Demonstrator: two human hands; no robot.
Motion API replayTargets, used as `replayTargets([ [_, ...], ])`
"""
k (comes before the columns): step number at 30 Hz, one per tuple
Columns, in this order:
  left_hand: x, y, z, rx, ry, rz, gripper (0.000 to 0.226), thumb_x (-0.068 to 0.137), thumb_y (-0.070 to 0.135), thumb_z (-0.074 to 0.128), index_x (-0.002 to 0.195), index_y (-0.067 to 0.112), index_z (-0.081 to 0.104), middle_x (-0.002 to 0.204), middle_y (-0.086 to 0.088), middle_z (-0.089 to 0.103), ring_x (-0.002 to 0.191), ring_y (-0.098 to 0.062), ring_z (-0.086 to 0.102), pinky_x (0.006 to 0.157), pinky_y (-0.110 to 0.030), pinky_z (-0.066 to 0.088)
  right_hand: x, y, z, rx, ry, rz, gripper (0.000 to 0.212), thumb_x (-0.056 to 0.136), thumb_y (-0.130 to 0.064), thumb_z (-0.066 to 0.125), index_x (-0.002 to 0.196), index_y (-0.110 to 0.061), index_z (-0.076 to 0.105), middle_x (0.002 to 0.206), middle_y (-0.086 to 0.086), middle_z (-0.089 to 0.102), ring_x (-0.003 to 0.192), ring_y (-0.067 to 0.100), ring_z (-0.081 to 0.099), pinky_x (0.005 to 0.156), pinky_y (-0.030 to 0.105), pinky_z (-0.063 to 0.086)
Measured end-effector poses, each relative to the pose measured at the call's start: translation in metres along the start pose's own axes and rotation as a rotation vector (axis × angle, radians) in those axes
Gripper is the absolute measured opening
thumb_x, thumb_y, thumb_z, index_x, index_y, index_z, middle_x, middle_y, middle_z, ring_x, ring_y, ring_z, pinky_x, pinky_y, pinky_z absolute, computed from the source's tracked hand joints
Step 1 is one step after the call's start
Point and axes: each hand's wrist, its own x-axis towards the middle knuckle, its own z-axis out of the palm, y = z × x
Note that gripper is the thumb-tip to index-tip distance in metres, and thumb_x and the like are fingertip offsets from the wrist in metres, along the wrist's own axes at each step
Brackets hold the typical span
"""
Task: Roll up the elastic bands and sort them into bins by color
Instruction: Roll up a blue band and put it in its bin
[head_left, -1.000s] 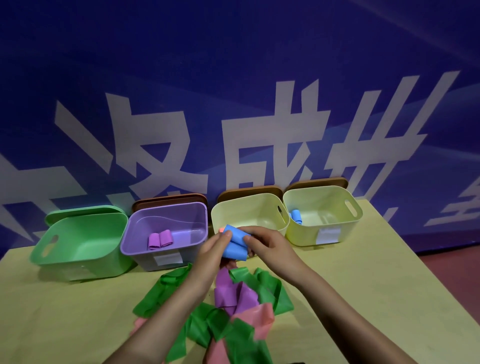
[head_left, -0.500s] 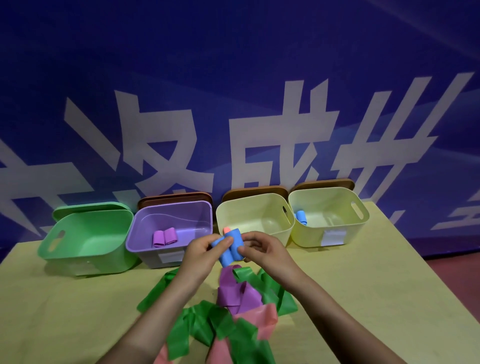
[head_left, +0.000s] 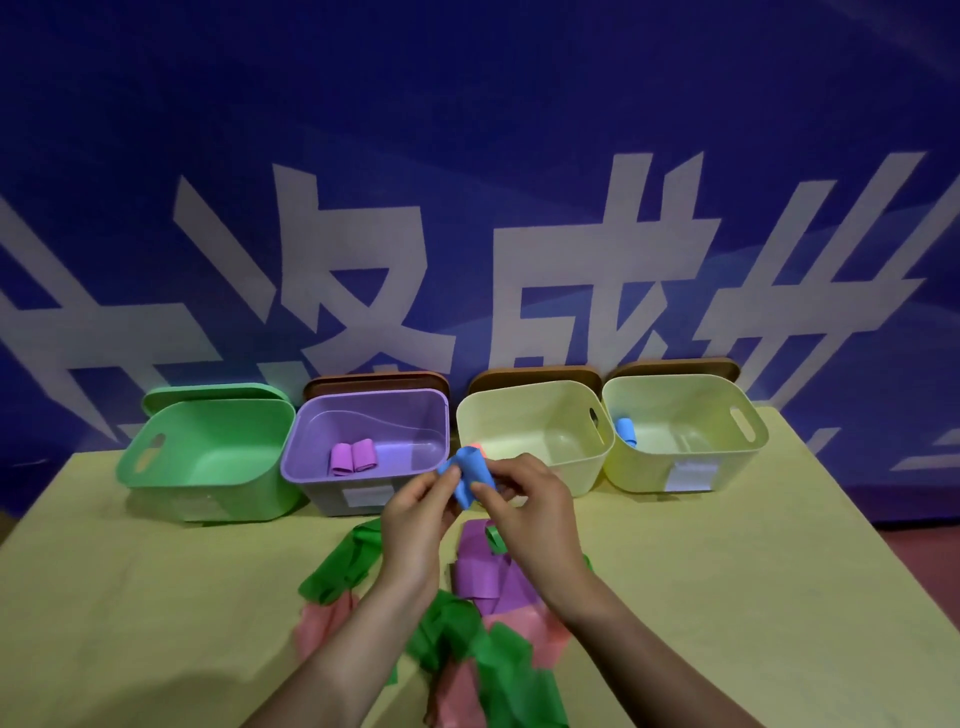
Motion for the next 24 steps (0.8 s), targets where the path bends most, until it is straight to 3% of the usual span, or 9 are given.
replayTargets([
  [4, -0.009, 0.002, -0.008, 0.092, -0.012, 0.105, 0.010, 0.089, 0.006, 0.062, 0.085, 0.007, 0.072, 0.077, -0.006, 0.072, 0.074, -0.013, 0.067, 0.068, -0.019, 0.054, 0.002, -0.010, 0.006, -0.095, 0.038, -0.024, 0.021, 0.078, -0.015, 0.070, 0.098, -0.014, 0.075, 0.076, -0.010, 0.057, 0.069, 0.006, 0.053, 0.067, 0.011, 0.039],
  [9, -0.008, 0.012, -0.019, -0.004, 0.008, 0.032, 0.017, 0.090, 0.001, 0.059, 0.087, 0.012, 0.071, 0.077, -0.001, 0.075, 0.073, -0.010, 0.070, 0.066, -0.016, 0.054, -0.001, -0.024, 0.005, -0.073, -0.087, -0.098, 0.023, 0.090, -0.015, 0.057, 0.103, -0.009, 0.075, 0.081, -0.010, 0.057, 0.077, -0.001, 0.054, 0.084, 0.011, 0.039],
  [13, -0.005, 0.020, -0.030, -0.003, -0.119, -0.018, 0.016, 0.093, 0.001, 0.055, 0.094, 0.009, 0.069, 0.085, -0.005, 0.074, 0.079, -0.013, 0.071, 0.072, -0.020, 0.057, -0.001, -0.030, 0.004, 0.149, -0.101, 0.119, 0.017, 0.082, -0.003, 0.070, 0.095, -0.013, 0.075, 0.084, -0.004, 0.064, 0.081, 0.003, 0.061, 0.077, 0.016, 0.048],
  [16, -0.005, 0.022, -0.036, 0.025, -0.220, -0.058, 0.019, 0.094, 0.002, 0.050, 0.094, 0.007, 0.069, 0.088, -0.007, 0.074, 0.082, -0.015, 0.070, 0.073, -0.022, 0.057, -0.008, -0.040, 0.006, 0.295, -0.087, 0.287, 0.020, 0.077, 0.002, 0.074, 0.083, -0.016, 0.065, 0.085, -0.002, 0.066, 0.081, 0.008, 0.062, 0.075, 0.021, 0.051],
  [24, 0.002, 0.027, -0.064, 0.068, -0.421, -0.057, 0.020, 0.095, 0.004, 0.050, 0.094, 0.012, 0.069, 0.089, 0.000, 0.075, 0.088, -0.012, 0.069, 0.081, -0.022, 0.055, -0.030, -0.060, 0.025, 0.288, 0.033, 0.301, 0.020, 0.081, 0.007, 0.067, 0.090, -0.011, 0.071, 0.091, 0.001, 0.067, 0.083, 0.004, 0.064, 0.078, 0.015, 0.049],
])
